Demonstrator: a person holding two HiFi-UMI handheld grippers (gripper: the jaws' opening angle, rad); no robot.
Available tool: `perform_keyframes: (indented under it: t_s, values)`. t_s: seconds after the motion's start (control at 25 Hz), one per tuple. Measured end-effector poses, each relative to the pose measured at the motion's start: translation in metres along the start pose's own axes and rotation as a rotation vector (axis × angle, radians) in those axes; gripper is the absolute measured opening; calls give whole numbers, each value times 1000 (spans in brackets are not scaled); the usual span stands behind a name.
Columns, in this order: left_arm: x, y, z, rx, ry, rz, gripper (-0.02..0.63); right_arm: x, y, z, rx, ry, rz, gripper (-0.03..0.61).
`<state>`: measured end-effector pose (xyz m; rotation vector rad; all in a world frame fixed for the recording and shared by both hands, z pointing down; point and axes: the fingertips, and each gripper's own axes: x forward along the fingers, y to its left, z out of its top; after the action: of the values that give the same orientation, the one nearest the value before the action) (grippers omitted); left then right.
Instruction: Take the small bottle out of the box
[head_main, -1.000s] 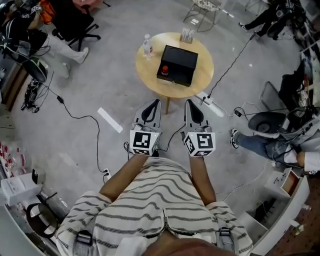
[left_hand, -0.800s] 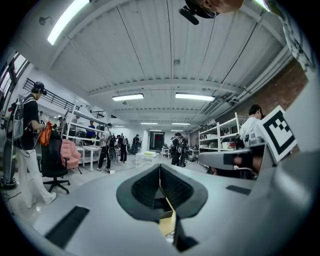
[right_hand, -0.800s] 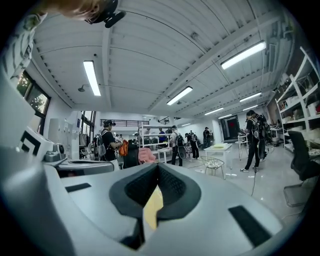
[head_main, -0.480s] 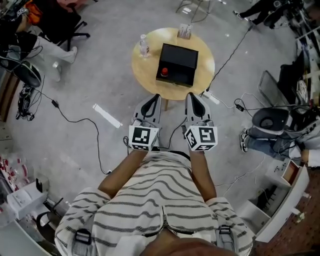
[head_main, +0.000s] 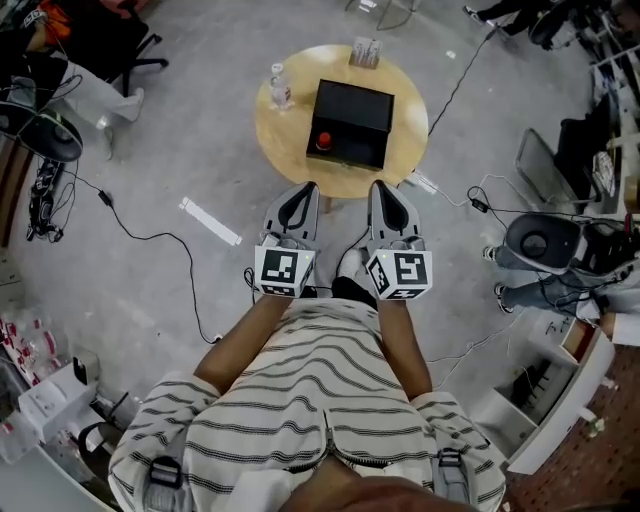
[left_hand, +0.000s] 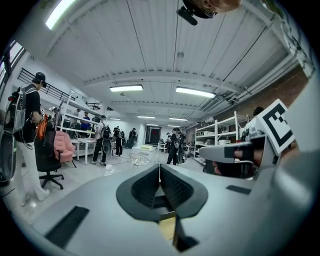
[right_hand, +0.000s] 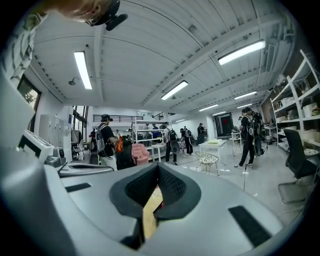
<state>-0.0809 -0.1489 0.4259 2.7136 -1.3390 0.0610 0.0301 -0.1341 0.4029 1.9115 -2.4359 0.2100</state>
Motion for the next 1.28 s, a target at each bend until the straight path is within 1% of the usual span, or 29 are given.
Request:
perform_keyframes:
  t_s: [0.36,0.6,0.8,1.16,1.28]
  values:
    - [28,-8,-6,34,23,48,25,16,-28,-1,1,7,54,11]
    - [44,-7,-18,40,53,84,25,28,-38,-15,9,34,90,11]
    - [56,-6,-25,50,67,104,23,33,-46,-25,15,57,100,11]
    - [74,6,-54,52,111,151,23,38,-52,-40,29,86,127,11]
    - [80,9,-64,45,130,154,23,40,-54,-44,31,97,132,11]
